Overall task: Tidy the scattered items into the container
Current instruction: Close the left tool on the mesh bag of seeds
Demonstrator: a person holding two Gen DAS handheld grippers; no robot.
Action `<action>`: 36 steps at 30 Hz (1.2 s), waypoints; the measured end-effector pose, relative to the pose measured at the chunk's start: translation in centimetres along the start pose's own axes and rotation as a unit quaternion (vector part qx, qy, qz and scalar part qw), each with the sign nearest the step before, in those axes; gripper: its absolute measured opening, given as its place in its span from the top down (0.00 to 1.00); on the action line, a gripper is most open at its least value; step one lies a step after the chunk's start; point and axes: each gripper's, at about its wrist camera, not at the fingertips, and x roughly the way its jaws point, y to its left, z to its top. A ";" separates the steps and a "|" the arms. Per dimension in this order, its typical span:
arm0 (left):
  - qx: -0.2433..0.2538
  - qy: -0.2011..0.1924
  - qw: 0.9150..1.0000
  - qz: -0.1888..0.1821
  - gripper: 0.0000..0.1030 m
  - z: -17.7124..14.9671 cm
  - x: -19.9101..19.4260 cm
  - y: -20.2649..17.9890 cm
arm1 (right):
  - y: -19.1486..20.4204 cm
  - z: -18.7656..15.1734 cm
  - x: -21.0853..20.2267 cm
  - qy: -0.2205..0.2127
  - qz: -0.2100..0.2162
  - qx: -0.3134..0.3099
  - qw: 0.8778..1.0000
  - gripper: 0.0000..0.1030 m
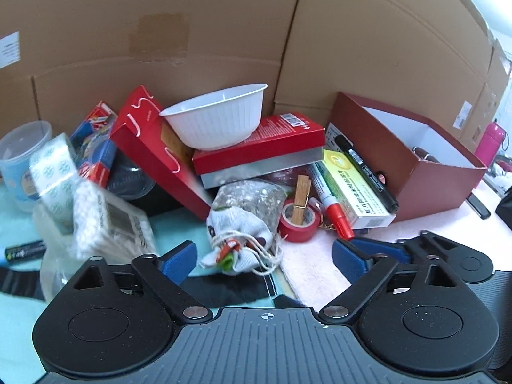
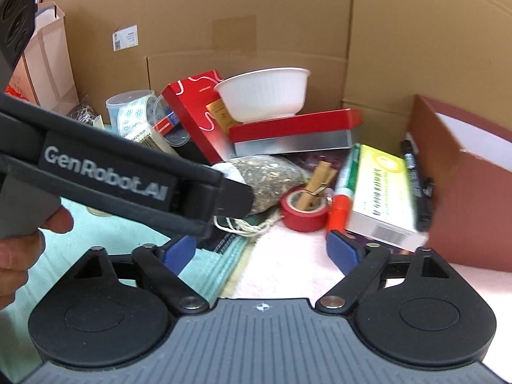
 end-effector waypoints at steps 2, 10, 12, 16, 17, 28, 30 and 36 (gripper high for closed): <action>0.002 0.009 1.000 -0.005 0.14 0.3 0.8 0.4 | 0.2 0.2 0.8 0.005 0.004 0.001 1.000 0.19; -0.025 0.038 0.998 -0.031 0.23 1.0 3.0 2.8 | 0.8 1.1 3.0 0.022 0.023 0.003 0.999 0.26; -0.026 0.042 0.998 -0.035 0.24 1.3 3.5 3.2 | 1.0 1.4 3.5 0.023 0.025 -0.002 0.999 0.28; -0.020 0.053 0.998 -0.039 0.30 1.9 4.5 3.5 | 1.1 1.9 4.6 0.030 0.035 -0.005 0.999 0.30; -0.017 0.055 0.998 -0.039 0.31 2.0 4.7 3.5 | 1.2 2.0 4.8 0.033 0.039 -0.005 0.999 0.33; -0.017 0.059 0.998 -0.021 0.57 1.8 4.6 3.0 | 1.3 1.8 4.5 0.048 0.054 -0.011 0.997 0.65; -0.016 0.054 0.998 -0.017 0.57 1.6 4.0 2.6 | 0.9 1.7 3.9 0.046 0.063 -0.004 0.997 0.67; -0.026 0.053 0.998 -0.012 0.58 0.0 1.2 1.5 | 0.8 1.0 1.2 0.053 0.101 -0.008 0.993 0.69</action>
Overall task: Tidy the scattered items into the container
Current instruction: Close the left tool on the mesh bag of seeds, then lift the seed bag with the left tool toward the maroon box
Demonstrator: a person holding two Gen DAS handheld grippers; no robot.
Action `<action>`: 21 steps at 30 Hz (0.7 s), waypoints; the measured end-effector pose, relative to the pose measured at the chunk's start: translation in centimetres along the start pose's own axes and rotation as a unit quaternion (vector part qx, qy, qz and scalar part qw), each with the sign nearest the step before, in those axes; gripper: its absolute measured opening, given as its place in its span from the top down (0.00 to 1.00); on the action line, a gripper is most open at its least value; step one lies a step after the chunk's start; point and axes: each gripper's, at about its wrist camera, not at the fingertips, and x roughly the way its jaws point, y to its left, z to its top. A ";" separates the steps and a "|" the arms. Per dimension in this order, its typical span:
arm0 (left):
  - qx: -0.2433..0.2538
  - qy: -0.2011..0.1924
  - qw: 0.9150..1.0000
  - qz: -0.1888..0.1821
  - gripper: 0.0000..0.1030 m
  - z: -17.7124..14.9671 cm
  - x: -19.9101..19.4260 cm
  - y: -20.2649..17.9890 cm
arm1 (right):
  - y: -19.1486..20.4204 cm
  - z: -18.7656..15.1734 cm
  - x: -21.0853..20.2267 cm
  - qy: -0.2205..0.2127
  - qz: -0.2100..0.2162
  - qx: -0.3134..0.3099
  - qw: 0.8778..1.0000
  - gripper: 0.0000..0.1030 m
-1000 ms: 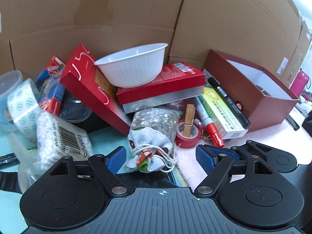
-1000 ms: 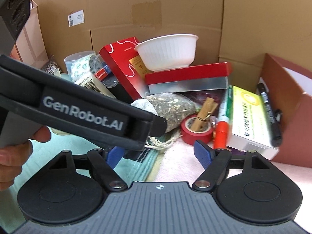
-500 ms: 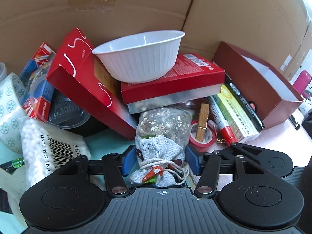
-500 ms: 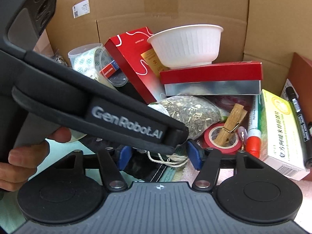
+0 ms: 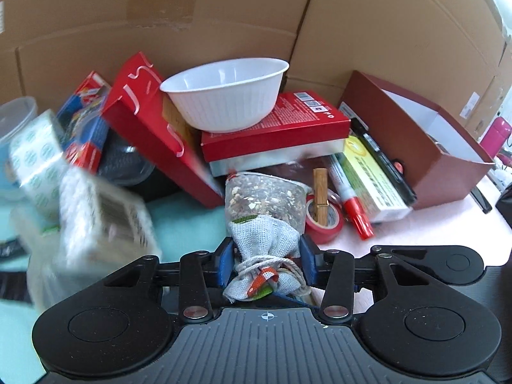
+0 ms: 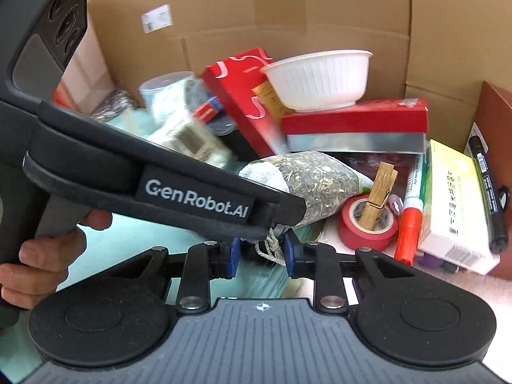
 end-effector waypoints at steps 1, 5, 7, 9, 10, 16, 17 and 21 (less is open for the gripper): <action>-0.003 0.002 1.000 0.000 0.57 -0.4 -0.4 -0.1 | 0.2 -0.1 -0.4 0.003 0.005 -0.005 1.000 0.69; -0.020 0.012 1.000 -0.007 0.57 -2.1 -2.0 -0.7 | 1.4 -1.3 -2.5 0.012 0.016 -0.034 0.999 0.69; -0.023 0.018 0.999 -0.014 0.57 -2.8 -2.5 -1.2 | 1.7 -2.1 -3.5 0.014 0.018 -0.043 0.999 0.69; -0.023 0.026 0.999 -0.020 0.57 -3.5 -2.9 -1.8 | 1.9 -3.0 -4.5 0.017 0.018 -0.049 0.998 0.69; -0.023 0.029 0.999 -0.023 0.57 -4.0 -3.1 -2.0 | 1.9 -3.4 -5.0 0.019 0.017 -0.051 0.998 0.69; -0.006 0.039 0.999 -0.029 0.39 -5.6 -3.8 -3.8 | 1.7 -4.6 -6.8 0.017 0.007 -0.046 0.999 0.76; -0.008 0.037 0.999 -0.026 0.38 -5.7 -3.9 -3.9 | 1.6 -4.8 -7.1 0.015 0.005 -0.043 0.999 0.76; -0.023 0.022 0.999 -0.011 0.20 -5.6 -4.6 -3.5 | 1.6 -4.9 -7.8 -0.005 -0.011 -0.032 0.999 0.46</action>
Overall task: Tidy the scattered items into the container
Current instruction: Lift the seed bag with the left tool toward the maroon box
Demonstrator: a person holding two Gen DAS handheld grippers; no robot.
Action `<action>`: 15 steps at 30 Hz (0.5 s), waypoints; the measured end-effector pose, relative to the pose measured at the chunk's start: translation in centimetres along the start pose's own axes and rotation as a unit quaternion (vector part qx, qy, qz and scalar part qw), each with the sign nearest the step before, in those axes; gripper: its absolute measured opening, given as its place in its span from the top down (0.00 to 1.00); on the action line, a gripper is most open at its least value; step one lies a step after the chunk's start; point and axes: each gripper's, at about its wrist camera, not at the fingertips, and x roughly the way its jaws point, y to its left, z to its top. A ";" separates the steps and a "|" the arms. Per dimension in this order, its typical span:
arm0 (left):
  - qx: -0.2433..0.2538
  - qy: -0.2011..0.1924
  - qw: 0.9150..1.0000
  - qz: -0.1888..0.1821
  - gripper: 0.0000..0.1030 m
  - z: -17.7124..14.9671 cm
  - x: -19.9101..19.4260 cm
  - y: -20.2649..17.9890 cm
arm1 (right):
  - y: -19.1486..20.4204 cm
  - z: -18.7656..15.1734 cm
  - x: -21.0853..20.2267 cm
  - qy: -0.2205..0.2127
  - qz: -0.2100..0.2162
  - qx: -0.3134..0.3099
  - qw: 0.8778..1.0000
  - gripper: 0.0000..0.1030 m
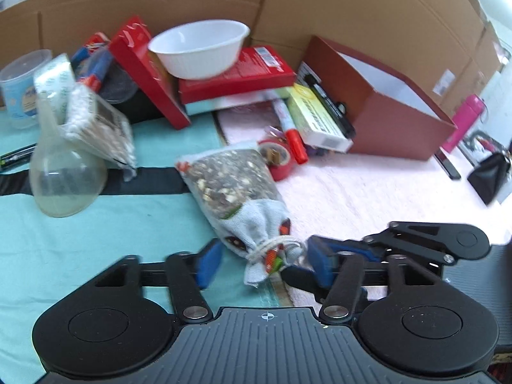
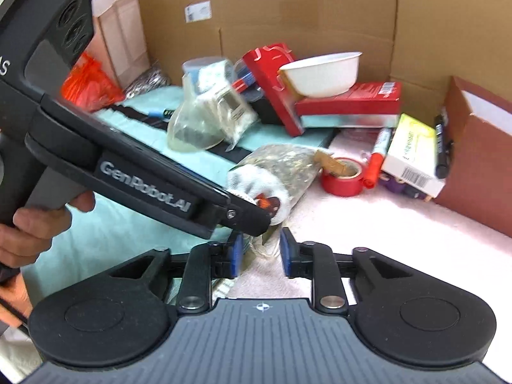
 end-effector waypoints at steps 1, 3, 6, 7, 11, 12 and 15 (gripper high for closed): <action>-0.002 -0.006 1.000 0.006 0.19 0.1 -0.3 0.3 | 0.1 0.1 0.0 -0.007 -0.005 -0.001 1.000 0.40; -0.007 -0.016 1.000 0.018 0.15 0.7 -0.4 0.7 | 0.5 0.2 -0.1 -0.017 -0.007 -0.007 1.000 0.34; -0.009 -0.020 1.000 0.014 0.12 1.6 0.0 1.1 | 0.7 0.7 0.8 -0.017 -0.003 -0.009 1.000 0.29; -0.007 -0.018 1.000 0.011 0.12 1.9 0.4 1.1 | 0.8 0.9 1.2 -0.015 -0.004 -0.010 1.000 0.29; 0.006 -0.005 1.000 0.010 0.13 2.9 2.1 0.9 | 0.7 1.7 2.7 -0.014 -0.013 0.000 1.000 0.29; 0.007 -0.002 1.000 0.010 0.14 3.1 2.5 1.0 | 0.7 1.9 3.1 -0.015 -0.018 0.001 1.000 0.29; -0.002 0.006 1.000 -0.006 0.17 3.6 3.2 1.5 | 0.6 2.2 4.1 -0.011 -0.029 0.007 0.999 0.29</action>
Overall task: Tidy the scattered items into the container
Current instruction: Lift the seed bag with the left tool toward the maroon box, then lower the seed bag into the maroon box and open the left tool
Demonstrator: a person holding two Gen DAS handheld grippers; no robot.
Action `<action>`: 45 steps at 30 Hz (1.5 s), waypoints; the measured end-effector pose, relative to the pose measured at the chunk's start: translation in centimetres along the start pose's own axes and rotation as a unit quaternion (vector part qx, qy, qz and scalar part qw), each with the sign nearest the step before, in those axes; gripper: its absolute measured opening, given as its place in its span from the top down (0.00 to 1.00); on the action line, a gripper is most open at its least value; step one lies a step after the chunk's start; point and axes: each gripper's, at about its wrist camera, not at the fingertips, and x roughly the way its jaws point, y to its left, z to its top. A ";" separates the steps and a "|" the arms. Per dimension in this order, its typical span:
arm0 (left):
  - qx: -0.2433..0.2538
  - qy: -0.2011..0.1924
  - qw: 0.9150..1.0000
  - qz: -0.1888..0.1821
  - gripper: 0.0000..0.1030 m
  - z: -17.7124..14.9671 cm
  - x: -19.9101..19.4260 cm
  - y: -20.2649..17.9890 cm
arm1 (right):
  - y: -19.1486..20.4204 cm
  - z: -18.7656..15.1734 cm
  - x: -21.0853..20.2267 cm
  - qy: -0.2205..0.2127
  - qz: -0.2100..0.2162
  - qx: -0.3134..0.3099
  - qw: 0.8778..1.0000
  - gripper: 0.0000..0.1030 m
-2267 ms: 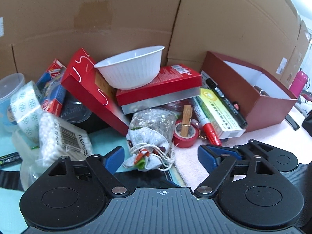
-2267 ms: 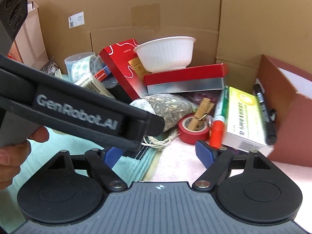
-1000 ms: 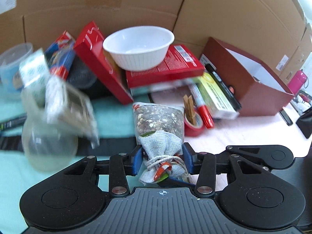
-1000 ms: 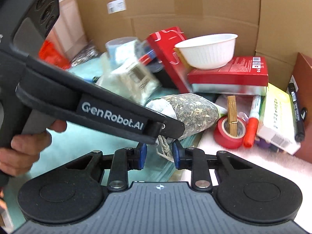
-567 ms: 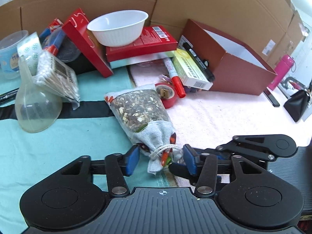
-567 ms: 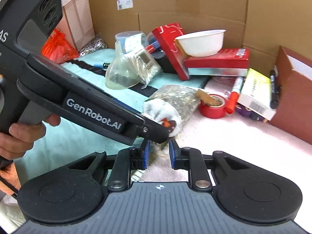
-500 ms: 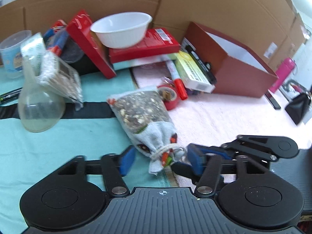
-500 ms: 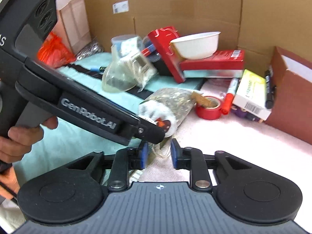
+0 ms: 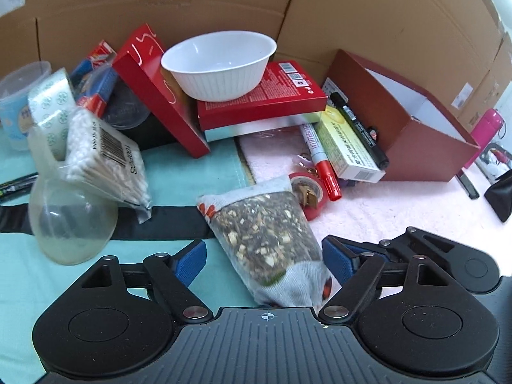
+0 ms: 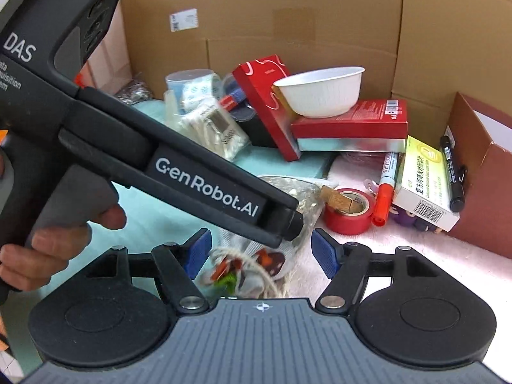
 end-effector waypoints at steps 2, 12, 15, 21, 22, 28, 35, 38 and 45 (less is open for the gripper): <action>-0.004 0.007 1.000 -0.009 0.22 0.2 0.5 0.2 | -0.1 0.0 0.5 0.003 -0.001 0.007 1.000 0.30; -0.001 0.020 1.000 -0.020 0.34 0.2 1.5 0.6 | -0.2 0.0 1.4 0.017 0.001 0.018 1.000 0.35; 0.000 0.020 1.000 -0.016 0.33 0.0 1.4 0.4 | -0.4 -0.1 1.3 0.018 0.004 0.019 1.000 0.39; 0.009 0.022 1.000 0.002 0.41 -0.8 0.0 -0.4 | -0.2 -0.2 0.4 0.020 0.023 0.017 0.999 0.42; 0.008 0.025 1.000 0.006 0.41 -0.9 -0.3 -0.5 | -0.2 -0.2 0.1 0.020 0.029 0.017 0.999 0.42; 0.016 0.010 1.000 0.023 0.43 -0.8 -2.8 -2.6 | -0.1 0.0 -2.4 -0.005 0.047 0.012 0.999 0.43; 0.060 -0.027 0.998 0.016 0.43 1.2 -4.1 -7.6 | -2.4 0.7 -6.2 -0.058 0.017 0.019 0.998 0.43; 0.076 -0.038 0.996 0.004 0.42 2.5 -4.0 -10.0 | -4.3 1.2 -7.6 -0.075 -0.004 0.022 0.997 0.43; 0.116 -0.074 0.990 -0.034 0.42 6.5 -2.8 -15.7 | -9.1 2.8 -10.7 -0.114 -0.065 0.025 0.991 0.43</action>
